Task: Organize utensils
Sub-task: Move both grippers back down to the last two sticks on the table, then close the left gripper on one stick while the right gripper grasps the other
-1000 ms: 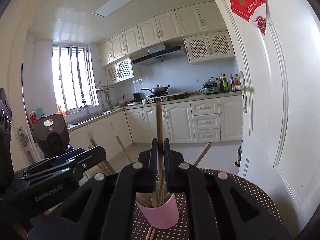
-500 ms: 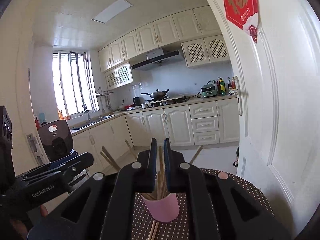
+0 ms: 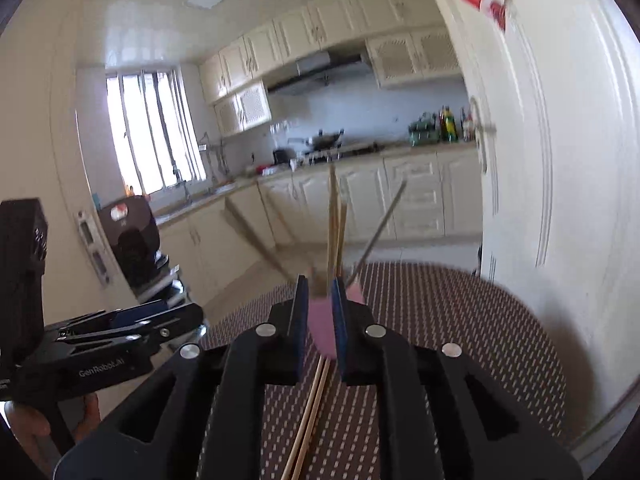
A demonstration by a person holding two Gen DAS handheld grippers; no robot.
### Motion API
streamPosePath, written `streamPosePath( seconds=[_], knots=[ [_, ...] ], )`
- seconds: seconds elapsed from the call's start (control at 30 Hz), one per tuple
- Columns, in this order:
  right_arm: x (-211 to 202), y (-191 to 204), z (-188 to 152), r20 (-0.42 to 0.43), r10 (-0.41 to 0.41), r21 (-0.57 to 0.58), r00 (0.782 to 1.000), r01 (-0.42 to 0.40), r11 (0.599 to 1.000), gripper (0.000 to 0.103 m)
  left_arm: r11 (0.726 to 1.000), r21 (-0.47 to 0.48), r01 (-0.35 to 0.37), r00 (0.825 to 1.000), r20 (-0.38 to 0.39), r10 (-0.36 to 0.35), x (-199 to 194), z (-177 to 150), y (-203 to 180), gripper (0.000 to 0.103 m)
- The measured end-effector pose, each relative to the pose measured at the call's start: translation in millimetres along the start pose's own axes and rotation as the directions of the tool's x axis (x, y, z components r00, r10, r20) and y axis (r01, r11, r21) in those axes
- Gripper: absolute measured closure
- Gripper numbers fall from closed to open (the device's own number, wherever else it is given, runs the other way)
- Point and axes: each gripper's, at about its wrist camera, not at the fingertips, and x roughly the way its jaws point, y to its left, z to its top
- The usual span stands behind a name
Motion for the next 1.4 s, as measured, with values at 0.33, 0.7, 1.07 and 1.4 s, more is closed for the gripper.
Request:
streamPosePath(
  seconds=[0.33,0.7,1.07,1.4],
  knots=[
    [52,-7,-40,-0.294,0.058,0.077,0.954,-0.037,0.996,0.081,0.997,-0.072,0.038,0.950,-0.306,-0.059,66,-35,14,0.044],
    [81,-28,-61,-0.420,0.054,0.116,0.906,-0.005,0.993,0.069,0.991,-0.131,0.024,0.892,-0.444,-0.080,127,-59,23,0.044],
    [100,-46,-63,-0.450,0.061,0.138,0.891,0.001,0.990,0.067,0.999,-0.034,-0.017,0.893,-0.450,0.000,161,-58,-3,0.044],
    [107,-53,-60,-0.463,0.059,0.148,0.885,0.011,0.989,0.067,0.997,0.067,-0.049,0.893,-0.444,0.074,210,-50,-33,0.043]
  ],
)
